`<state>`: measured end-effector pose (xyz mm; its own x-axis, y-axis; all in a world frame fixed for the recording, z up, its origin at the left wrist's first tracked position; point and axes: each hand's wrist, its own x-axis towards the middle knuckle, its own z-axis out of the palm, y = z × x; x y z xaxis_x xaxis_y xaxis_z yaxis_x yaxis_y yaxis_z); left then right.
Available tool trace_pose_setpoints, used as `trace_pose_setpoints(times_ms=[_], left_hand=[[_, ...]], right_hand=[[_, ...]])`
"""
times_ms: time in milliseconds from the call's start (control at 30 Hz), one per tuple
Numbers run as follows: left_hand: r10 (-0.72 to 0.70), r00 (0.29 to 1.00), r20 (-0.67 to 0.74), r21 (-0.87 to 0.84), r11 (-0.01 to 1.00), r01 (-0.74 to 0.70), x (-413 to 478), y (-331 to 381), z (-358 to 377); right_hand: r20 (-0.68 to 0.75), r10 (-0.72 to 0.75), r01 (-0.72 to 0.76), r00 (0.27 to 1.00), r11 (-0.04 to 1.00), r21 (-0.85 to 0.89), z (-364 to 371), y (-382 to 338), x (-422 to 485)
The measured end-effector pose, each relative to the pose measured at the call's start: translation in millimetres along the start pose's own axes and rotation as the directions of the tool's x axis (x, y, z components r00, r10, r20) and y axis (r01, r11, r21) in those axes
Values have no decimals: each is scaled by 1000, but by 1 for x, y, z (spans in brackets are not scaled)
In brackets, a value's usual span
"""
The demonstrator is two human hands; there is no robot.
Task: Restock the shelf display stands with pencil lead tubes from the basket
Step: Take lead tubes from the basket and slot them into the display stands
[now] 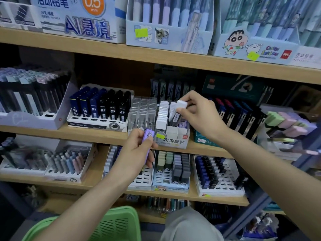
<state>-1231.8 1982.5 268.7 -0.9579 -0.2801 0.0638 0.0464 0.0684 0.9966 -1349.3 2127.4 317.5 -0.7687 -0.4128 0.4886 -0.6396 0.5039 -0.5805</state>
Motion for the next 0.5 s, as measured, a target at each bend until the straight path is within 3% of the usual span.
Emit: trace_pose_setpoints(times_ms=[267,500], left_hand=[[4,1000,21,41,999,-5,3,-4,0],[15,998,59,46,999,-17,4,-5,0]], right_hand=[[17,-12,13,1000,1000,-21,1,4,7],[125,-38,62,991,979,-194,13,13,3]])
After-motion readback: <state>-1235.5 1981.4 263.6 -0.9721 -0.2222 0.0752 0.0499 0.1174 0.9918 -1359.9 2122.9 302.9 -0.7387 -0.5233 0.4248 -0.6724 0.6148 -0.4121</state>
